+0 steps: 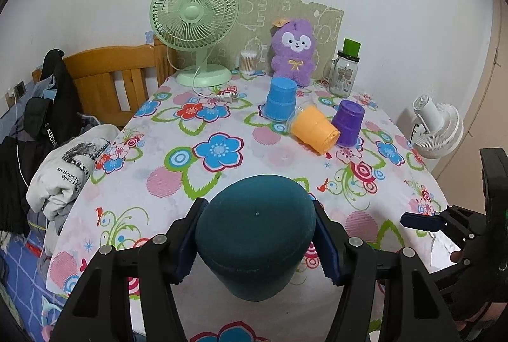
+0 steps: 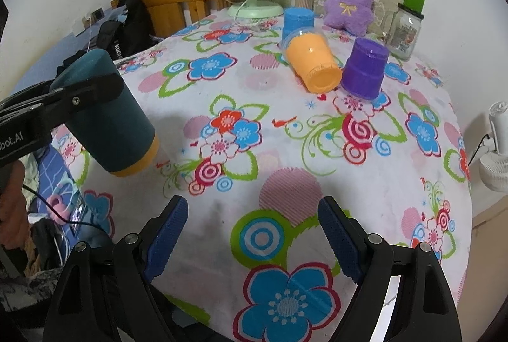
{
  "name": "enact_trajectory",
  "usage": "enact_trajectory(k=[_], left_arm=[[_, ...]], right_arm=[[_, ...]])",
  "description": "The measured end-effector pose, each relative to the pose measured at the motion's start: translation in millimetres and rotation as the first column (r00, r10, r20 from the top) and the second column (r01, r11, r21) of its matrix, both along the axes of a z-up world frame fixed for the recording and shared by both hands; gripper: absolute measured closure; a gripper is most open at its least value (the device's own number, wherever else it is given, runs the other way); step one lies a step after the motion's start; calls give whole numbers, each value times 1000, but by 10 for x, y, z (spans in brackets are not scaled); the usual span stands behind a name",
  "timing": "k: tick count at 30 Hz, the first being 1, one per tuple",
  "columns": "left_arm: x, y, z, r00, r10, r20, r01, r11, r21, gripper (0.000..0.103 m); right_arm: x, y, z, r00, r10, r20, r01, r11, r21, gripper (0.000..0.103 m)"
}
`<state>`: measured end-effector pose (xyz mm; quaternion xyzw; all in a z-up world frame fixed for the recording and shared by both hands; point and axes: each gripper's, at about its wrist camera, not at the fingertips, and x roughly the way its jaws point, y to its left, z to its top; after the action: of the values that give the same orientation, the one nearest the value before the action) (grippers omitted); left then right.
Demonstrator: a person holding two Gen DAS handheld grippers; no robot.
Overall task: Flip cup upside down
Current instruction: 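Lower the teal cup rim-down onto the tablecloth and open the left gripper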
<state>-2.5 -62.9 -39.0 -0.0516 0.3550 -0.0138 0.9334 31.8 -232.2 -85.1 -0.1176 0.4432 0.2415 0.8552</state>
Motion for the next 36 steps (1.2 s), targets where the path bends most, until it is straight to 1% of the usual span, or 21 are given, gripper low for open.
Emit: enact_trajectory(k=[3, 7, 11, 14, 21, 22, 23, 25, 26, 27, 36], left_arm=[[27, -5, 54, 1000, 0, 11, 0, 1000, 1, 38], [104, -10, 89, 1000, 9, 25, -9, 1000, -1, 38], [218, -20, 36, 1000, 19, 6, -19, 1000, -16, 38], [267, -60, 4, 1000, 14, 1, -14, 1000, -9, 38], [358, -108, -141, 999, 8, -45, -8, 1000, -3, 38], [364, -105, -160, 999, 7, -49, -7, 1000, -5, 36], [368, -102, -168, 999, 8, -52, -8, 1000, -7, 36], [375, -91, -174, 998, 14, -58, -15, 1000, -3, 33], [377, -84, -172, 998, 16, -59, -16, 1000, -4, 28], [377, -75, -170, 998, 18, -59, -18, 1000, -6, 26], [333, -61, -109, 999, 17, -47, -18, 1000, -13, 23]], right_arm=[[4, 32, 74, 1000, -5, 31, 5, 1000, -1, 17], [29, 61, 126, 999, -5, 43, 4, 1000, 8, 17], [29, 97, 118, 999, 5, 40, -5, 1000, -1, 17], [24, 99, 104, 999, 8, 38, -7, 1000, -9, 17], [40, 68, 89, 999, -5, 32, 5, 1000, -9, 17], [44, 66, 83, 1000, -6, 31, 6, 1000, -11, 17], [47, 66, 75, 1000, -6, 29, 6, 1000, -13, 17], [52, 69, 64, 1000, -6, 26, 6, 1000, -15, 17], [55, 72, 60, 1000, -6, 24, 6, 1000, -15, 17], [56, 75, 58, 1000, -5, 24, 5, 1000, -14, 17], [39, 95, 89, 999, -2, 33, 3, 1000, -10, 17]])
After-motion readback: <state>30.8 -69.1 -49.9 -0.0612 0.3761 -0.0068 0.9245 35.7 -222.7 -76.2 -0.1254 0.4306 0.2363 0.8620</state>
